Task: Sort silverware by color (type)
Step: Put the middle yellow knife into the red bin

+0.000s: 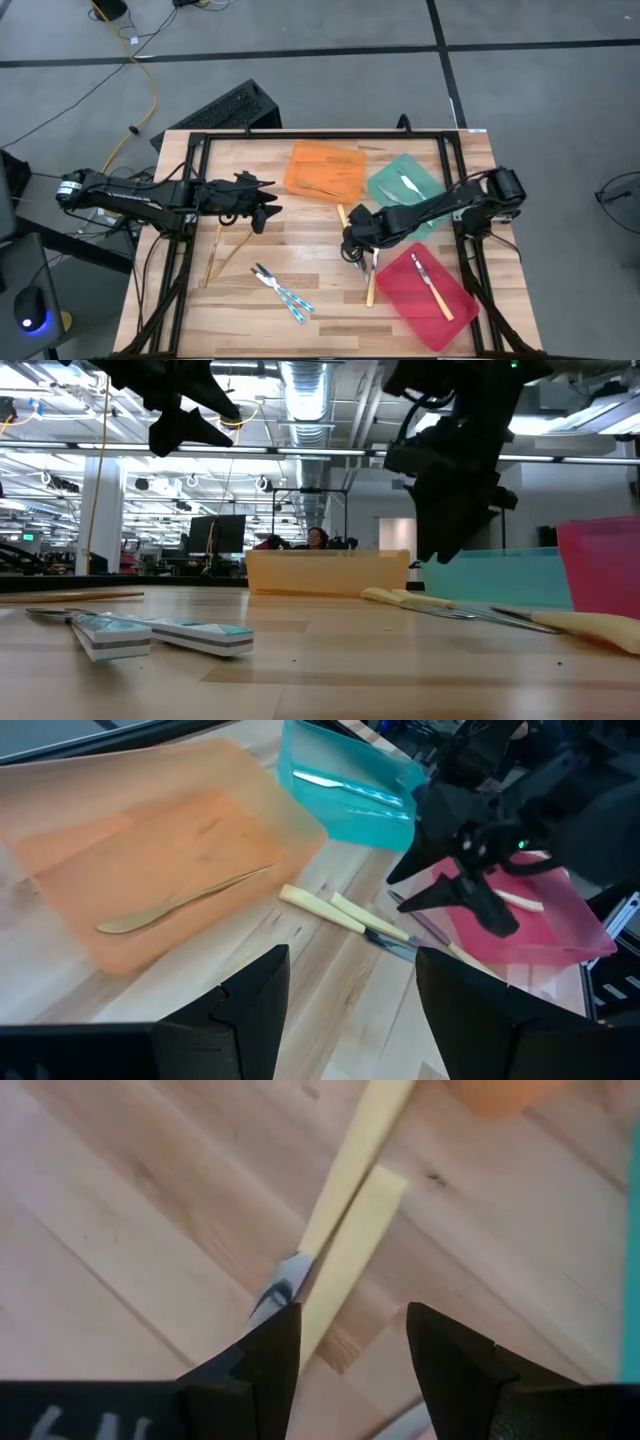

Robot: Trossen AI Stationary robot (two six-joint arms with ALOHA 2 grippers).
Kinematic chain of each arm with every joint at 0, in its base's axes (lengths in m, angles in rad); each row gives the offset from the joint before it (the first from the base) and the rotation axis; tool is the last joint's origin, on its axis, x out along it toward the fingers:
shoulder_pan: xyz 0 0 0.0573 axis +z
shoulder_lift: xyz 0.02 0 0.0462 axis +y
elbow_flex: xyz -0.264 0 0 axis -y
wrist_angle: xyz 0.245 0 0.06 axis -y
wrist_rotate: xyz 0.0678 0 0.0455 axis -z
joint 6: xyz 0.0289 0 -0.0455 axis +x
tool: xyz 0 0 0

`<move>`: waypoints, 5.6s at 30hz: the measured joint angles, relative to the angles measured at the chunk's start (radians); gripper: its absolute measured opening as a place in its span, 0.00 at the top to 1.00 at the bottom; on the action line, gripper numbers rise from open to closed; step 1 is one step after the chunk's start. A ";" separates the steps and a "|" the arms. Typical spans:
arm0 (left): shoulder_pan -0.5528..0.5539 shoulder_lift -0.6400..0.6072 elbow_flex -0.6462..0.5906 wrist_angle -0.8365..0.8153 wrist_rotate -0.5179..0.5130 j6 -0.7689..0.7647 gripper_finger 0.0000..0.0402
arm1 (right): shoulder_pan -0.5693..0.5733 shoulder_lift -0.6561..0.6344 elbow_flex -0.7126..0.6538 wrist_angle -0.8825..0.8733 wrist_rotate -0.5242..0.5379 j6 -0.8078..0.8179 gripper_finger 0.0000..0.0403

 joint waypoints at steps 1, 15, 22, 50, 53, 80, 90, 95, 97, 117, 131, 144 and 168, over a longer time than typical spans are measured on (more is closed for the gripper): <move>0.000 0.000 0.000 -0.001 0.000 -0.001 0.50 | 0.001 0.013 0.007 -0.001 -0.012 -0.007 0.50; 0.000 0.000 0.000 -0.002 -0.001 0.006 0.50 | 0.001 0.067 0.019 0.004 -0.077 0.058 0.46; 0.000 0.000 0.000 -0.002 -0.001 0.030 0.50 | 0.002 0.100 0.017 0.000 -0.081 0.085 0.40; 0.000 0.000 0.000 -0.004 -0.009 0.042 0.50 | 0.014 0.162 0.022 0.021 -0.143 0.153 0.92; 0.000 0.000 0.000 -0.004 -0.014 0.042 0.50 | 0.013 0.164 0.040 0.023 -0.150 0.147 0.92; 0.000 0.000 0.000 -0.011 -0.029 0.095 0.50 | -0.040 0.165 0.342 -0.021 -0.040 -0.084 0.92; 0.000 0.000 0.000 -0.011 -0.035 0.101 0.50 | 0.045 0.164 0.587 -0.469 -0.012 -0.094 0.92; 0.000 0.000 0.000 -0.011 0.011 0.094 0.50 | 0.155 0.164 0.735 -0.725 -0.025 -0.014 0.92; 0.000 0.000 0.000 -0.010 0.032 0.092 0.50 | 0.203 0.162 0.793 -0.808 -0.025 0.047 0.92; 0.001 0.000 0.000 -0.001 0.030 0.070 0.50 | 0.629 0.118 0.754 -0.866 -0.159 0.827 0.92; 0.003 0.004 0.000 -0.002 -0.090 -0.023 0.50 | 0.802 -0.128 0.310 -0.680 -0.125 1.122 0.92; 0.005 0.070 0.000 -0.003 -0.086 -0.093 0.50 | 0.790 -0.238 -0.015 -0.365 -0.117 1.044 0.92; 0.005 0.103 0.000 0.002 -0.053 -0.120 0.50 | 0.660 -0.236 -0.227 -0.076 -0.102 0.823 0.90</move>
